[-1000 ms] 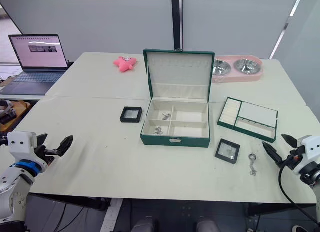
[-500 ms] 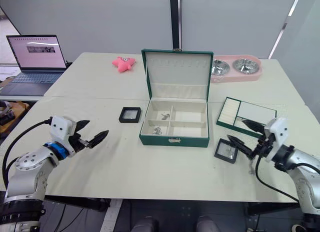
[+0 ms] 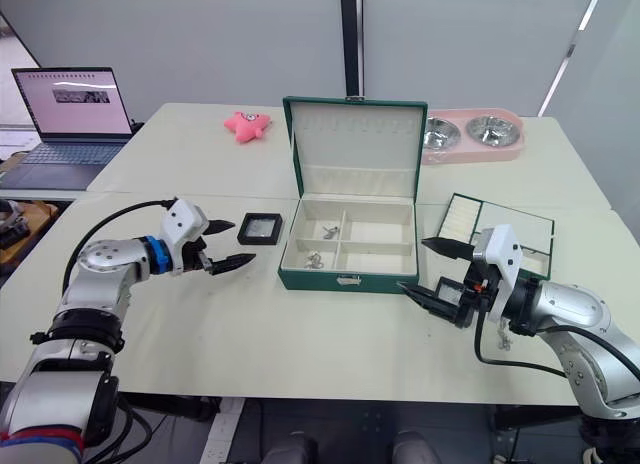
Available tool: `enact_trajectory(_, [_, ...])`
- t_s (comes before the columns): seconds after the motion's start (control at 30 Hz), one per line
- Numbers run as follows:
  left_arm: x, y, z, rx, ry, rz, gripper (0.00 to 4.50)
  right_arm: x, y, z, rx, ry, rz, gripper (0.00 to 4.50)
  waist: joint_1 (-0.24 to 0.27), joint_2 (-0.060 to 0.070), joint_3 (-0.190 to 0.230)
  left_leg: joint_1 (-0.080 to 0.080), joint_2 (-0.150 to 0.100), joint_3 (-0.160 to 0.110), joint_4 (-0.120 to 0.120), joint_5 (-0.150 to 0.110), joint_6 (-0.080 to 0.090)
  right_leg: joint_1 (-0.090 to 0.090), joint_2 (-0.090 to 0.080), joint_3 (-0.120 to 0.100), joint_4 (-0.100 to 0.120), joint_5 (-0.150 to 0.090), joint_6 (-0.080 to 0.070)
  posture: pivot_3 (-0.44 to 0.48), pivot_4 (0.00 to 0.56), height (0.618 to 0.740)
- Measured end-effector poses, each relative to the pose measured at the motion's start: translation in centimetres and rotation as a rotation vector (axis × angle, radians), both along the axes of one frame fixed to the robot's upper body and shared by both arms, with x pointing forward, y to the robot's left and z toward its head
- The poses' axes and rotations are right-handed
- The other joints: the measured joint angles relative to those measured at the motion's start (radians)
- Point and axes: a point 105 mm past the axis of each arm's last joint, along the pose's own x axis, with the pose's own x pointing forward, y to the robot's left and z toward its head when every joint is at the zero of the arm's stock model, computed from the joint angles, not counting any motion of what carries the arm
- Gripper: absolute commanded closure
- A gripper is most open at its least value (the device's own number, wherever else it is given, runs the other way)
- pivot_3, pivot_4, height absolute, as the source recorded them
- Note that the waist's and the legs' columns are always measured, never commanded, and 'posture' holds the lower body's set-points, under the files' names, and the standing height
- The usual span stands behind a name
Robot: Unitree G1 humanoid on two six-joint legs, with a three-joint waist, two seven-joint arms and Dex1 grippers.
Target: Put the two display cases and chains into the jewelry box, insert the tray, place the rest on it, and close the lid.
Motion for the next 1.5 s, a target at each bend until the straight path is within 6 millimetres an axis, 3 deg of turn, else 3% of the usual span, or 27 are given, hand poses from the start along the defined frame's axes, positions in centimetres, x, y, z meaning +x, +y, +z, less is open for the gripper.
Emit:
enact_trajectory(0.57, [1.6,-1.8,-0.8,0.127,0.055,-0.057,0.04,-1.3,0.8,-0.4,0.004,0.015,-0.011,0.00,0.001,-0.001,0.001,-0.001,0.000,0.000,0.001,0.000,0.000,-0.004,0.001,0.001,0.005,0.000,0.000,0.000,0.150,0.740])
enact_trajectory(0.67, [1.6,-2.0,-1.0,0.135,0.063,-0.055,0.65,-1.4,0.8,-0.7,0.005,0.025,-0.011,0.00,0.001,-0.001,0.001,-0.001,0.000,0.000,0.001,0.000,0.000,-0.004,0.001,0.001,0.005,0.000,0.000,0.000,0.150,0.740])
enact_trajectory(1.07, [2.2,-1.7,-0.7,0.161,0.043,-0.017,4.36,-1.4,0.6,-1.0,0.005,0.040,-0.018,0.00,0.001,-0.001,0.001,-0.001,0.000,0.000,0.001,0.000,0.000,-0.004,0.001,0.001,0.005,0.000,0.000,0.000,0.150,0.740])
enact_trajectory(1.5, [2.3,-1.5,-0.7,0.168,0.037,0.000,4.45,-1.3,0.6,-0.9,0.002,0.031,-0.026,0.00,0.000,-0.001,0.001,-0.001,0.000,0.000,0.001,0.000,0.000,-0.004,0.001,0.001,0.006,0.000,0.000,0.000,0.150,0.740])
